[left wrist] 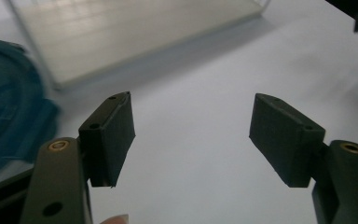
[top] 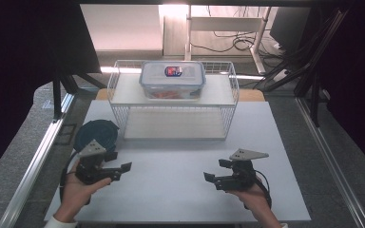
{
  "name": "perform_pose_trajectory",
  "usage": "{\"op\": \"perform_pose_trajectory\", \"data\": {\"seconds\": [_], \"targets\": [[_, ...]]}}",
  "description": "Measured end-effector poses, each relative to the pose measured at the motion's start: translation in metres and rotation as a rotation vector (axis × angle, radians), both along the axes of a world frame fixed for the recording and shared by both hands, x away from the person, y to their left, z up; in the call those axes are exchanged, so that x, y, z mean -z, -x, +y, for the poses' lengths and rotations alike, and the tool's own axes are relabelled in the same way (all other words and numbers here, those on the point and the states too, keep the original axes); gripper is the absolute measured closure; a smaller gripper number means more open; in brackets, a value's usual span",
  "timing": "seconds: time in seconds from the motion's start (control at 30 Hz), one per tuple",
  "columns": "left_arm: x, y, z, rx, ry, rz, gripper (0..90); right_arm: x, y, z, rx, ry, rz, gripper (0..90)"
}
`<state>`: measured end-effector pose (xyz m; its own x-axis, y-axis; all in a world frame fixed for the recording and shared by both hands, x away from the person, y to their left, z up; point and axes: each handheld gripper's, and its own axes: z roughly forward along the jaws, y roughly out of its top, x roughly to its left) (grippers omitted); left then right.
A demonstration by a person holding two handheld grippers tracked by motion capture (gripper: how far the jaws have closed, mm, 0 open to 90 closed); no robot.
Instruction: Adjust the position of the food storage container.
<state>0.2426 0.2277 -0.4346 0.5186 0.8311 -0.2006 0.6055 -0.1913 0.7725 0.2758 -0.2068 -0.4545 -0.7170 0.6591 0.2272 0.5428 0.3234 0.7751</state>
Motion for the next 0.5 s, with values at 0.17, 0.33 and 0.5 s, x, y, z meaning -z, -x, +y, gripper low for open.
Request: {"op": "perform_pose_trajectory", "data": {"seconds": [0.17,0.33,0.5], "targets": [[-0.004,-0.007,0.036,-0.074,0.015,0.008,33.1,-0.001,0.002,0.0,-0.014,0.018,-0.017,19.1],[-0.004,-0.024,0.068,-0.144,0.003,0.012,37.4,0.002,0.0,-0.001,-0.005,0.026,-0.004,19.0],[-0.003,-0.048,0.098,-0.169,0.05,0.027,50.7,0.004,-0.001,0.001,-0.013,0.033,-0.001,19.1]]}}
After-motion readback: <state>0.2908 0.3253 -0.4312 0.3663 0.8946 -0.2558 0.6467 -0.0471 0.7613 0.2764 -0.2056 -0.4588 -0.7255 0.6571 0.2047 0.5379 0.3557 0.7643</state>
